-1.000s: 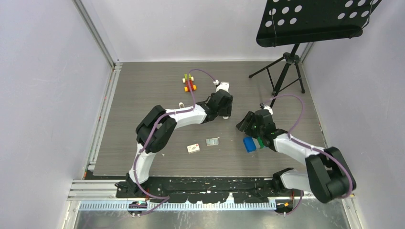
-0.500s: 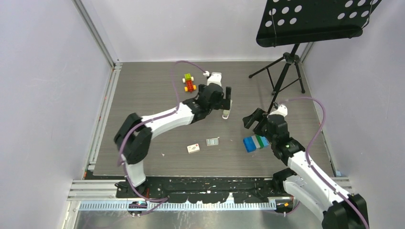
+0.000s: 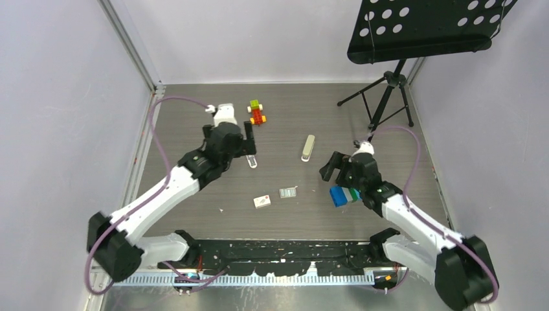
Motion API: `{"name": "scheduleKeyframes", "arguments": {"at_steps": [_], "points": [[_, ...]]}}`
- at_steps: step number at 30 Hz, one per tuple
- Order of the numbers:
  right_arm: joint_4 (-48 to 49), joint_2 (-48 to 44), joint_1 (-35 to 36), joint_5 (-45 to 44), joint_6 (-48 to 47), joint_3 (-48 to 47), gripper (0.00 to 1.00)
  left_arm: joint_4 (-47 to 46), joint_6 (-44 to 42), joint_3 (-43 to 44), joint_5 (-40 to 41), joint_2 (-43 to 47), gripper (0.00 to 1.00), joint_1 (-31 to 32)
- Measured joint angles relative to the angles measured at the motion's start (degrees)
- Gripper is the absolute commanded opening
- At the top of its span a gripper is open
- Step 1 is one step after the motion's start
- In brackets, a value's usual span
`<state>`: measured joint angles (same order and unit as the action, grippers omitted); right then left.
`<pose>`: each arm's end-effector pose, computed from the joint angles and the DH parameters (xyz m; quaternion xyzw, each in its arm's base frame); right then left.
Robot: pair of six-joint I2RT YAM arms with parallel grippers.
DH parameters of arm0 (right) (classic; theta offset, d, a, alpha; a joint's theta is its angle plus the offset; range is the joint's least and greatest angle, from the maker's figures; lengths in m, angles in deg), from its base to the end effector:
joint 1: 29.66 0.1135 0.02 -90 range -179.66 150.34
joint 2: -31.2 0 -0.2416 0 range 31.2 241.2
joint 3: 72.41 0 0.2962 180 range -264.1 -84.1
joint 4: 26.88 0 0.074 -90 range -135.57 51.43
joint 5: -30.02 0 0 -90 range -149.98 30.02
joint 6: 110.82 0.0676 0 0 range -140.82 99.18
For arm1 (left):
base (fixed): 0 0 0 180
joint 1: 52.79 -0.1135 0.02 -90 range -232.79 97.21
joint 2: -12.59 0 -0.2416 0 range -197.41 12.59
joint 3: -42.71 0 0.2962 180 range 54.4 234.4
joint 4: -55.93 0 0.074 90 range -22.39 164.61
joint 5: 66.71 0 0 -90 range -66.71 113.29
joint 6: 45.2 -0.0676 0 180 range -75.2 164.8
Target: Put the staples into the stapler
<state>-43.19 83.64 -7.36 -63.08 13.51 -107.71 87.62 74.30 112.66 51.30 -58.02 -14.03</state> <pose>0.2547 0.1005 0.1397 0.1050 0.8742 0.2036 0.4282 0.2919 -0.1937 0.2665 -0.0477 0.8567 -0.0870 0.5062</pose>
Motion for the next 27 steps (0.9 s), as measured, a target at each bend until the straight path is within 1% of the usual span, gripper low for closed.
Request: {"name": "scheduleKeyframes", "arguments": {"at_steps": [3, 7, 13, 16, 21, 23, 27], "points": [[0.1, 6.4, 5.0, -0.9, -2.2, -3.7, 0.94, 3.8, -0.3, -2.7, 0.7, 8.7, 1.00, -1.0], [1.3, 15.2, 11.5, -2.8, -4.7, -11.2, 0.91, 9.6, -1.3, -4.8, 1.5, 19.1, 1.00, -1.6], [3.9, 29.1, 19.3, -6.9, -7.8, -22.7, 0.81, 17.6, -4.1, -5.2, 2.6, 29.4, 1.00, -1.7], [4.0, 36.1, 22.4, -8.5, -8.8, -28.7, 0.79, 18.6, -6.4, -7.6, 3.3, 35.0, 1.00, -1.7], [3.1, 48.3, 27.0, -12.0, -10.9, -39.8, 0.78, 18.5, -9.4, -13.8, 3.5, 45.0, 1.00, -1.7], [2.3, 52.2, 28.6, -13.0, -11.8, -43.5, 0.77, 18.3, -9.9, -16.2, 3.4, 47.8, 1.00, -1.7], [0.7, 59.2, 31.3, -14.9, -13.3, -50.5, 0.73, 18.0, -10.3, -19.7, 2.8, 50.5, 1.00, -1.7]]}}
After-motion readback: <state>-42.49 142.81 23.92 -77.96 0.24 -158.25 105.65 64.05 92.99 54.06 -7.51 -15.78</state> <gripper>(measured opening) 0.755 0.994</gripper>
